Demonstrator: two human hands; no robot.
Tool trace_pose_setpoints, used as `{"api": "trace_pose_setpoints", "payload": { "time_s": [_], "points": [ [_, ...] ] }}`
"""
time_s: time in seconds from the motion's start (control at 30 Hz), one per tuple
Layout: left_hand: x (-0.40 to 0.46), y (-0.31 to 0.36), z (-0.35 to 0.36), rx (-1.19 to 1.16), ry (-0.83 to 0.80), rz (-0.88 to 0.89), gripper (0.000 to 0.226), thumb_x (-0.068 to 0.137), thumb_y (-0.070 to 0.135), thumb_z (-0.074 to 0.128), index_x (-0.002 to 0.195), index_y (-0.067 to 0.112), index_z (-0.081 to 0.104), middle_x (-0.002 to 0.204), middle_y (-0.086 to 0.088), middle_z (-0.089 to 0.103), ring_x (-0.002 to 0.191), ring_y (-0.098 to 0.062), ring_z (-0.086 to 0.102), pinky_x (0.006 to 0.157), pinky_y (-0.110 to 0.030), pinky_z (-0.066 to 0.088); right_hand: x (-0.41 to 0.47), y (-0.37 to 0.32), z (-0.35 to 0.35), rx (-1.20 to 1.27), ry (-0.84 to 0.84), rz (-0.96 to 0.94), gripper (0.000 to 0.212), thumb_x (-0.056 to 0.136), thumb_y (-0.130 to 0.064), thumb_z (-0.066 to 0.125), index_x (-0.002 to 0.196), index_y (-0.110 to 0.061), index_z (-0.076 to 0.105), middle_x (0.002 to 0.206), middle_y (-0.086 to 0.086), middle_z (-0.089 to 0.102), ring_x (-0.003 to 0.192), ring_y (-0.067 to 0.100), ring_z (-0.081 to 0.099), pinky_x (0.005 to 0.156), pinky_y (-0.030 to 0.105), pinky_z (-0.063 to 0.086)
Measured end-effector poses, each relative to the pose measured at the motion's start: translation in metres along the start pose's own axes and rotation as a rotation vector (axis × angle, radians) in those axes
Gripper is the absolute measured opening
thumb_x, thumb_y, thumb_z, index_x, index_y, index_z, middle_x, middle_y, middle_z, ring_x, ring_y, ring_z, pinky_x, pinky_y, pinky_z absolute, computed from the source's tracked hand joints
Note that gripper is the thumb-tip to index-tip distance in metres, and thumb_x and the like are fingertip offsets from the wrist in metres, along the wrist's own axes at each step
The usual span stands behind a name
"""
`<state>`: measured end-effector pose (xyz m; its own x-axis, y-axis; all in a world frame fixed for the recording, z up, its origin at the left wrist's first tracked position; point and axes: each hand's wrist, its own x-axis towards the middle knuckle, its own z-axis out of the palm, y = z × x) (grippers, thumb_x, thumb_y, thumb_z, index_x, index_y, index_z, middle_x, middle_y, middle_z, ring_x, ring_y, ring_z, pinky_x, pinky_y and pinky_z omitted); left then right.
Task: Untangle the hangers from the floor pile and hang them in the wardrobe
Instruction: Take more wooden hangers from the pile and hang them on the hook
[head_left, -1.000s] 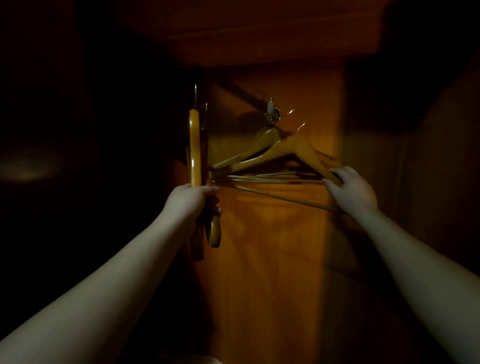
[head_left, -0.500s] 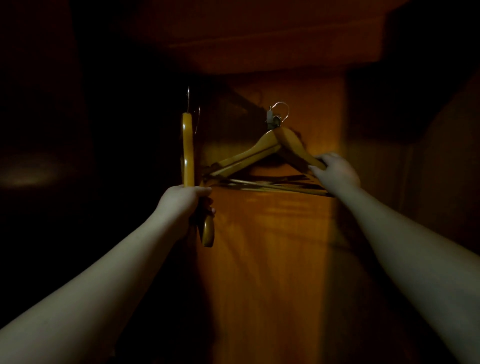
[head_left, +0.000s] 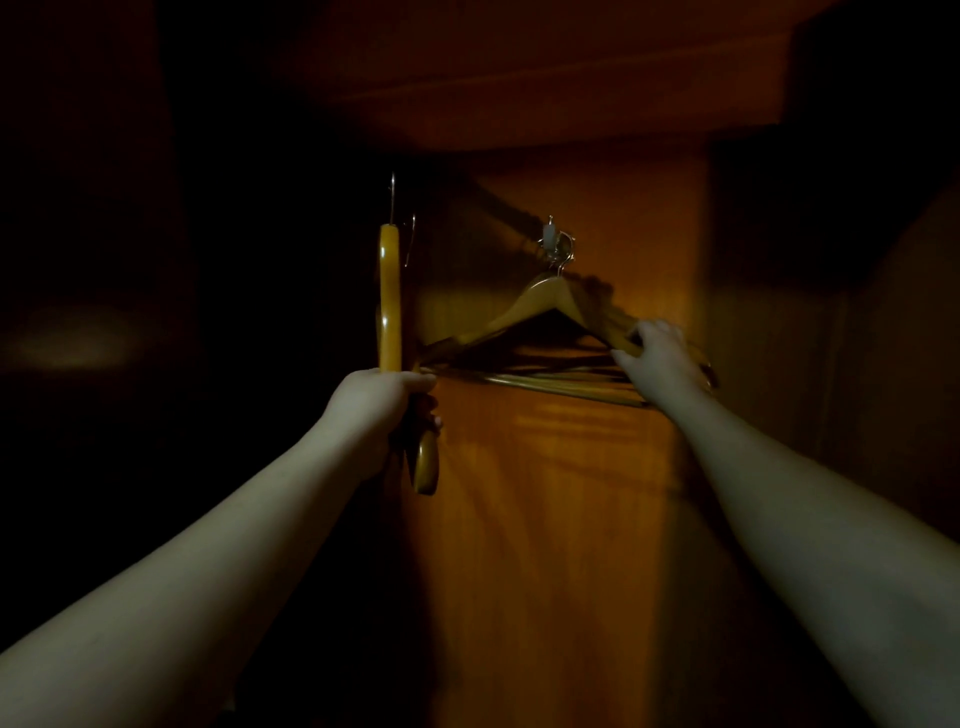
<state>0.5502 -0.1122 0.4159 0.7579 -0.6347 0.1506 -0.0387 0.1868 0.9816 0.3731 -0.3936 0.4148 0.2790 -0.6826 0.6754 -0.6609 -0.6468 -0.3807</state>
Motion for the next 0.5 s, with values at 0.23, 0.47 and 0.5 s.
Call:
{"api": "trace_pose_setpoints", "payload": {
  "time_s": [0.23,0.47,0.5],
  "points": [
    [-0.002,0.001,-0.003,0.000,-0.001,-0.006,0.018,0.088,0.008,0.067,0.102,-0.004,0.065,0.075,-0.015,0.064,0.045,-0.020,0.063,0.043,-0.025,0.050,0.007,-0.001,0.006,0.004,0.023,0.008,0.028,0.091,-0.028,0.061,0.115,-0.013,0.059,0.120,0.008,0.052,0.120,0.027,0.042,0.100,0.045,0.038],
    [-0.005,0.001,-0.003,-0.011,0.000,-0.017,0.013,0.088,0.008,0.068,0.095,-0.001,0.062,0.076,-0.015,0.064,0.045,-0.021,0.063,0.044,-0.025,0.051,0.014,0.003,0.012,-0.027,0.042,-0.003,0.027,0.090,-0.026,0.061,0.114,-0.013,0.060,0.120,0.010,0.054,0.119,0.030,0.042,0.102,0.045,0.034],
    [-0.005,0.001,-0.003,-0.010,-0.002,-0.017,0.013,0.088,0.008,0.068,0.094,-0.001,0.061,0.075,-0.015,0.064,0.045,-0.021,0.063,0.044,-0.025,0.051,0.014,0.005,0.013,-0.030,0.042,0.004,0.028,0.090,-0.026,0.061,0.115,-0.013,0.060,0.121,0.010,0.054,0.120,0.030,0.042,0.102,0.045,0.033]
  ]
}}
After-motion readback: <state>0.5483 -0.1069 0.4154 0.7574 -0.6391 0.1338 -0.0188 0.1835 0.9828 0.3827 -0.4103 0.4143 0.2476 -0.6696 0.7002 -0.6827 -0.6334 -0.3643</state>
